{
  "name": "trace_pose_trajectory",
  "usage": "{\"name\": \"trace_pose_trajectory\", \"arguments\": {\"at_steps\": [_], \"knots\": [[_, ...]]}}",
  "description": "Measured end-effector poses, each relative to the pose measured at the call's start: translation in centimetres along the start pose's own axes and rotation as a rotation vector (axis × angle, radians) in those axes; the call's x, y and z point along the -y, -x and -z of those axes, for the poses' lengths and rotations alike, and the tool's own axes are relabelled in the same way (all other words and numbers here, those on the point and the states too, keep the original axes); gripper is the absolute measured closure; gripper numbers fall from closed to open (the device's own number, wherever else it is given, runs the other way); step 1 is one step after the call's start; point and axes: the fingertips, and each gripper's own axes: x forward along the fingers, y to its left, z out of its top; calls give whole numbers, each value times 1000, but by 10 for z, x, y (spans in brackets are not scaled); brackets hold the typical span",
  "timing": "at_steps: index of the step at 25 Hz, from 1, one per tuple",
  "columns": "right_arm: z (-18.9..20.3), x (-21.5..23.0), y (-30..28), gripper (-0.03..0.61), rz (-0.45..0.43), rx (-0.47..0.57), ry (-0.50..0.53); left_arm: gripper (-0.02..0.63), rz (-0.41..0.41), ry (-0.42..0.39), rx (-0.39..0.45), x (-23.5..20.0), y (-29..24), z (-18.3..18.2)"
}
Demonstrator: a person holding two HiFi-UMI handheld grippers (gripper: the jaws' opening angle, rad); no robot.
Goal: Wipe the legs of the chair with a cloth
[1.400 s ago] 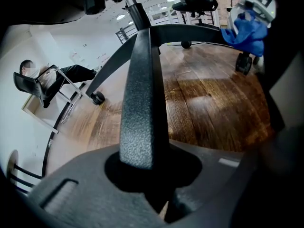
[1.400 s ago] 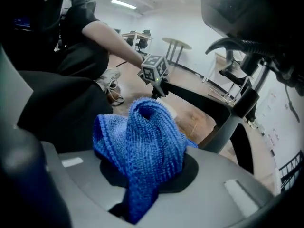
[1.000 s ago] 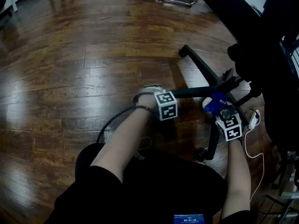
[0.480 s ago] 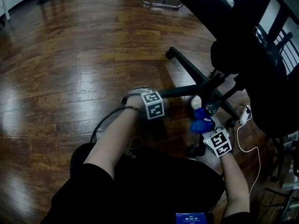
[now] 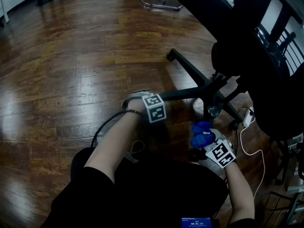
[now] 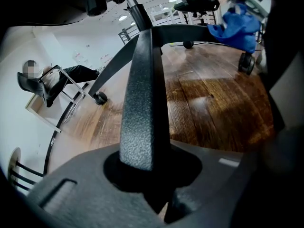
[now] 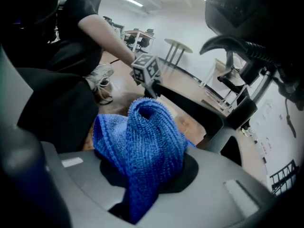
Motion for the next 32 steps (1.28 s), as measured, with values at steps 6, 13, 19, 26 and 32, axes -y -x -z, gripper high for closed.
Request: {"name": "trace_pose_trajectory", "arguments": {"at_steps": [6,13,19,26,32], "knots": [[-33,119,-24,495,200,84,-139,543,-7,-2,3,0,0,-2],[-47,149,-34,495,291,90,-169,543,-10,-8,-1,-2,0,-1],[-22,59,-13,494,152,52,-86,543,13,-11,-10,1,0,1],[11,-44,21,494,-48,46,-94,543,11,-5,-17,0,-2,0],[0,9,-1,497,48,1,-36,543,5,-7,-16,0,-1,1]]}}
